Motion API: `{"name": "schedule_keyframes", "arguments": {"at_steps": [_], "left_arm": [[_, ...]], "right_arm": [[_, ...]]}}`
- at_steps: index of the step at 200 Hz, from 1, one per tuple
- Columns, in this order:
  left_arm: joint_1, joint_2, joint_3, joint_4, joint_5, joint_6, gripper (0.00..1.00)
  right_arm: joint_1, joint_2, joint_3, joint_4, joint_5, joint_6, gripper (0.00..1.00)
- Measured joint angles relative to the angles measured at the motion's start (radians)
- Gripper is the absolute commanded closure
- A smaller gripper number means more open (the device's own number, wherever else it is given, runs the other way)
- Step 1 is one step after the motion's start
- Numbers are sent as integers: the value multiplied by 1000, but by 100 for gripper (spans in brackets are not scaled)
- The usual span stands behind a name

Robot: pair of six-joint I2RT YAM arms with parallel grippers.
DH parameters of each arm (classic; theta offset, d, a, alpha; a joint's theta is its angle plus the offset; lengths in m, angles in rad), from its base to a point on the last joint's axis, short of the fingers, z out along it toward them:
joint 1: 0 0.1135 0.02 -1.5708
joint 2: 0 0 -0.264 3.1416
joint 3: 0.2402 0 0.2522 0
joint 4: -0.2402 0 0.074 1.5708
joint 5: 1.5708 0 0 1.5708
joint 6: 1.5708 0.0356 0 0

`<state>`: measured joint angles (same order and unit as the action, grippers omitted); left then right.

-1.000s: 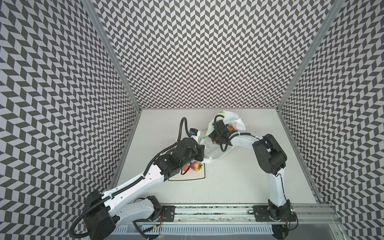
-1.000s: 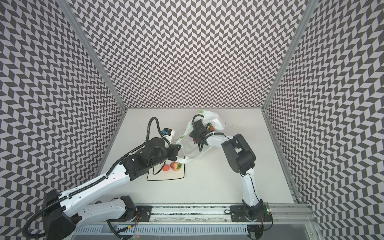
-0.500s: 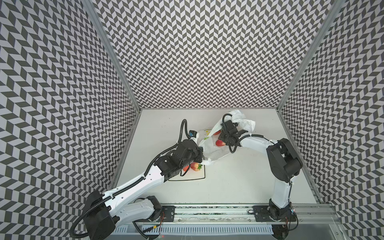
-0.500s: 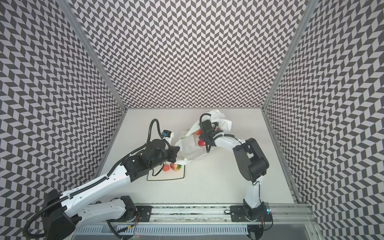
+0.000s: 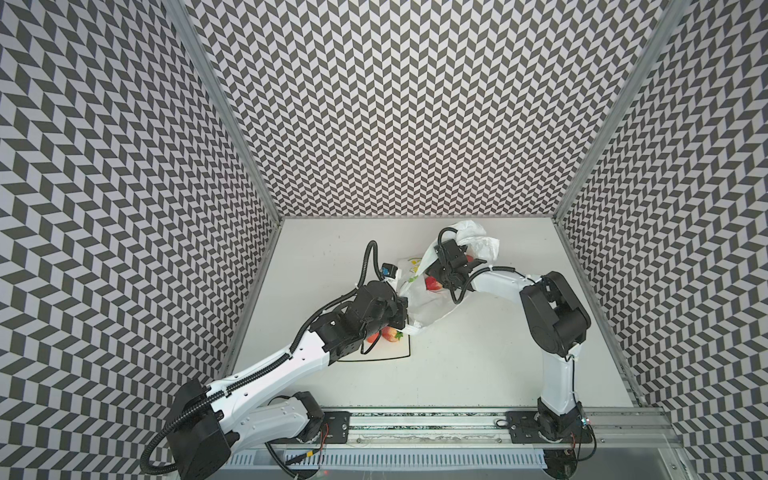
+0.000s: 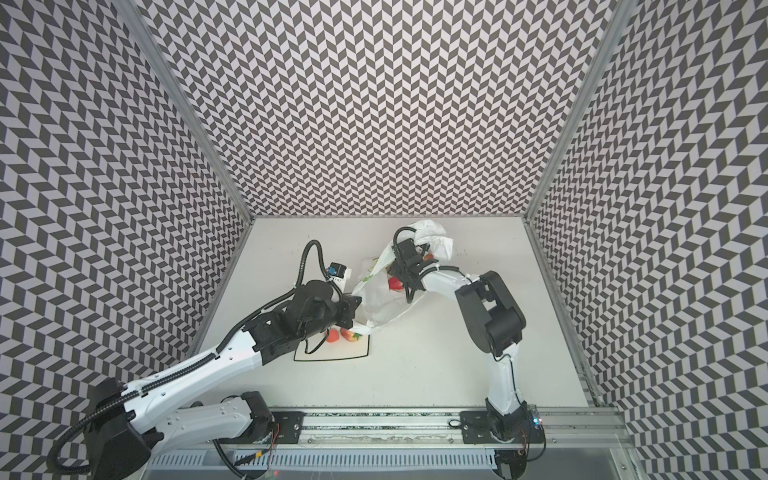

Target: Take the fake fruits out of the plastic bag

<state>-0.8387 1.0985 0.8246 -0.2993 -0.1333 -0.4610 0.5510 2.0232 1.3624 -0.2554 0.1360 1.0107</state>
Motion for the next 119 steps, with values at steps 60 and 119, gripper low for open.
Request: {"name": "schedule_keyframes", "arguments": {"at_steps": [60, 119], "left_arm": [[0, 1, 0, 0, -2, 0, 100], [0, 1, 0, 0, -4, 0, 100]], "right_arm": [[34, 7, 1, -48, 5, -18, 22], [42, 9, -11, -51, 15, -14, 44]]}}
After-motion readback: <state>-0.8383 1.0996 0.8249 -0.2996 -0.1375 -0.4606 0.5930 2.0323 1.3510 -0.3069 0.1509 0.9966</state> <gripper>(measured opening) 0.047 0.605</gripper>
